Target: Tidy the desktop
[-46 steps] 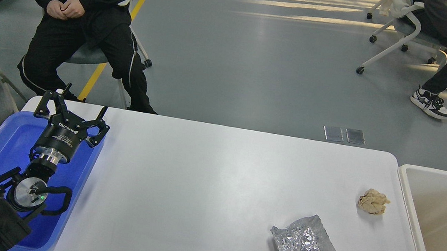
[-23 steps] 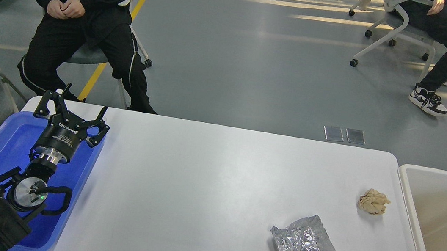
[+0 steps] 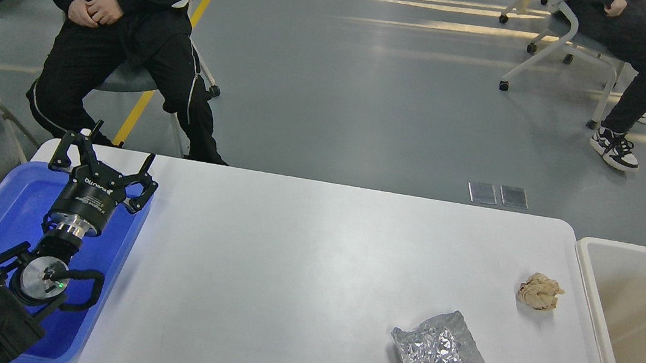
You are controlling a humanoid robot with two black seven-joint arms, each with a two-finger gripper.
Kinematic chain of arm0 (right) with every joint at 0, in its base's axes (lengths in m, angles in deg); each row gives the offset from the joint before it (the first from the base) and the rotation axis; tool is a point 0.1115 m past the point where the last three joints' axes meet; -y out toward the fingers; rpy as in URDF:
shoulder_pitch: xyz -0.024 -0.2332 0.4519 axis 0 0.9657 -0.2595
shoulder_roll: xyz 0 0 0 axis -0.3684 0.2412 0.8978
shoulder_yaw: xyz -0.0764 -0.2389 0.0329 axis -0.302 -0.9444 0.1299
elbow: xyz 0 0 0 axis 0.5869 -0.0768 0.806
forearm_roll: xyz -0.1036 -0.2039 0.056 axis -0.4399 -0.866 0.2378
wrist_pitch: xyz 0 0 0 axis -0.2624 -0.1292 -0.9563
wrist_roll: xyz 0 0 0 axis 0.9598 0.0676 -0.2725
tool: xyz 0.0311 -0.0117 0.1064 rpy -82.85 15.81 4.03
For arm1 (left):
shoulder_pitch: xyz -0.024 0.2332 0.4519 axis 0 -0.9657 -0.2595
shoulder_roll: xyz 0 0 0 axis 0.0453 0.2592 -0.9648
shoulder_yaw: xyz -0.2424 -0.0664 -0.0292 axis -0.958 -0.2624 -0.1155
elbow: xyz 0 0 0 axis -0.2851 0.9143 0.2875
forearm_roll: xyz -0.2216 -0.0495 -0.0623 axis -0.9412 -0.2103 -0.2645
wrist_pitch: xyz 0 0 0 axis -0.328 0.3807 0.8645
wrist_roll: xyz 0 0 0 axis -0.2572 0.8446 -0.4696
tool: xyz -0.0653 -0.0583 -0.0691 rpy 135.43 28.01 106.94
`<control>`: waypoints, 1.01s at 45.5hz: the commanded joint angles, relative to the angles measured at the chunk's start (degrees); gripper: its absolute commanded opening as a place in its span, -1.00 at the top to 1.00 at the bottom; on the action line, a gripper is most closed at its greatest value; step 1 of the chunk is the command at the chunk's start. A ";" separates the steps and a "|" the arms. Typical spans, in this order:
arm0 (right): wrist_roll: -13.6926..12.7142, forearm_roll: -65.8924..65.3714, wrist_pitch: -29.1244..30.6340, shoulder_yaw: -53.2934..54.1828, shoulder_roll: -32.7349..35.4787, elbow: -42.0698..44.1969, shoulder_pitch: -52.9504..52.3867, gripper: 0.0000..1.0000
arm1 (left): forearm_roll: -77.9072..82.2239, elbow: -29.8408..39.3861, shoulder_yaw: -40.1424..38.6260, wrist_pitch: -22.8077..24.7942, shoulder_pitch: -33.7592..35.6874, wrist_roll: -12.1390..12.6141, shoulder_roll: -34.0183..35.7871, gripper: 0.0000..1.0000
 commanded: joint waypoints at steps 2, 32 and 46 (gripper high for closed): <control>3.41 3.60 5.39 8.75 12.86 -23.07 0.35 -1.00 | 0.00 0.00 0.00 0.01 0.00 0.00 0.00 -1.00; 7.97 -7.55 5.39 56.48 8.84 -59.13 23.73 -1.00 | 0.00 0.00 0.00 0.01 0.00 0.00 0.00 -1.00; 16.68 -19.25 4.51 58.60 -2.34 -58.87 25.31 -1.00 | 0.00 0.00 0.00 0.01 0.00 0.00 0.00 -1.00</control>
